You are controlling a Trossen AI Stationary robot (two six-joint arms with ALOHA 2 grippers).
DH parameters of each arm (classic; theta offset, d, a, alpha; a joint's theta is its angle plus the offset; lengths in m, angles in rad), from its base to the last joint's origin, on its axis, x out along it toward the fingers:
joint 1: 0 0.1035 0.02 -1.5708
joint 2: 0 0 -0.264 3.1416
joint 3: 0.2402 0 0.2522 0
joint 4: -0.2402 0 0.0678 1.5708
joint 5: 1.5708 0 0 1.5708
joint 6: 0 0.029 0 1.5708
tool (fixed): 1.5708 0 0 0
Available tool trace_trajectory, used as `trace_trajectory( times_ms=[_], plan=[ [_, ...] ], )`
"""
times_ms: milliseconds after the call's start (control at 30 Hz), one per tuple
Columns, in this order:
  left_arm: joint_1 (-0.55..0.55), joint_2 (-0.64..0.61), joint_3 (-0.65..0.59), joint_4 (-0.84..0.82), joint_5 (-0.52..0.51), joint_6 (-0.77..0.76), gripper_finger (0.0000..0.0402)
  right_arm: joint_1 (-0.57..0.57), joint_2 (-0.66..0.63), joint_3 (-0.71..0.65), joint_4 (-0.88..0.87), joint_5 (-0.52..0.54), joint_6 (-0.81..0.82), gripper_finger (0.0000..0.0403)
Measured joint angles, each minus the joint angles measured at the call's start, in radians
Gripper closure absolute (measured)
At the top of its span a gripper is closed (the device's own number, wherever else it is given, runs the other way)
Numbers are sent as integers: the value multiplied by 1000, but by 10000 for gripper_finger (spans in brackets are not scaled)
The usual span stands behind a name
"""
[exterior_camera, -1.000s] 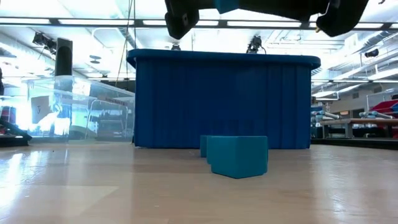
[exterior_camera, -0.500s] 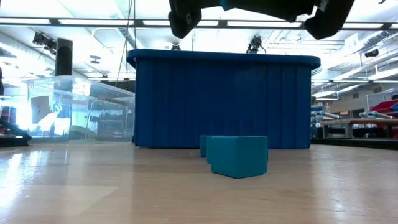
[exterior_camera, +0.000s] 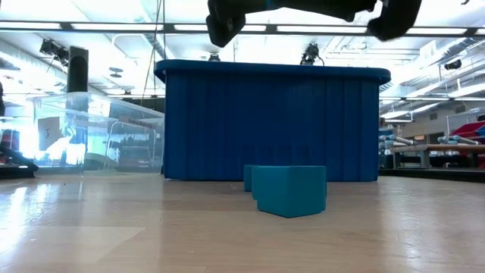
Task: Sort blocks
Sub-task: Put the blue block into the blue bin
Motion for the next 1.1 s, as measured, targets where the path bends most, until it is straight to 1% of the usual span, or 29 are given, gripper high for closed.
trace_trajectory(
  times_ms=[167, 267, 333, 467, 533, 633, 767, 833, 900, 1000, 1100],
  plan=[
    [31, -29, 1, -49, 13, 1, 204, 0, -2, 0, 5, 58, 154, 275],
    [39, -68, 1, -112, -18, 14, 203, -1, -4, 0, 9, 69, 195, 275],
    [40, -100, 1, -153, -65, 34, 203, 0, -4, 0, 17, 64, 223, 275],
    [44, -160, 0, -218, -198, 57, 203, 3, -5, 1, 21, 60, 258, 275],
    [41, -187, 0, -244, -235, 57, 203, 2, -5, 1, 27, 70, 283, 275],
    [24, -218, 0, -283, -278, 57, 202, 2, -5, 1, 65, 132, 308, 275],
    [-16, -237, 0, -325, -374, 60, 202, 2, -21, 1, 99, 199, 415, 275],
    [-40, -238, 0, -339, -405, 60, 202, -1, -44, 1, 97, 227, 469, 275],
    [-65, -238, 0, -356, -428, 60, 202, -10, -77, 1, 95, 257, 492, 275],
    [-102, -239, -17, -349, -446, 59, 202, -28, -151, 1, 83, 333, 496, 275],
    [-130, -238, -59, -322, -468, 56, 202, -60, -247, 2, 12, 410, 497, 275]
  ],
)
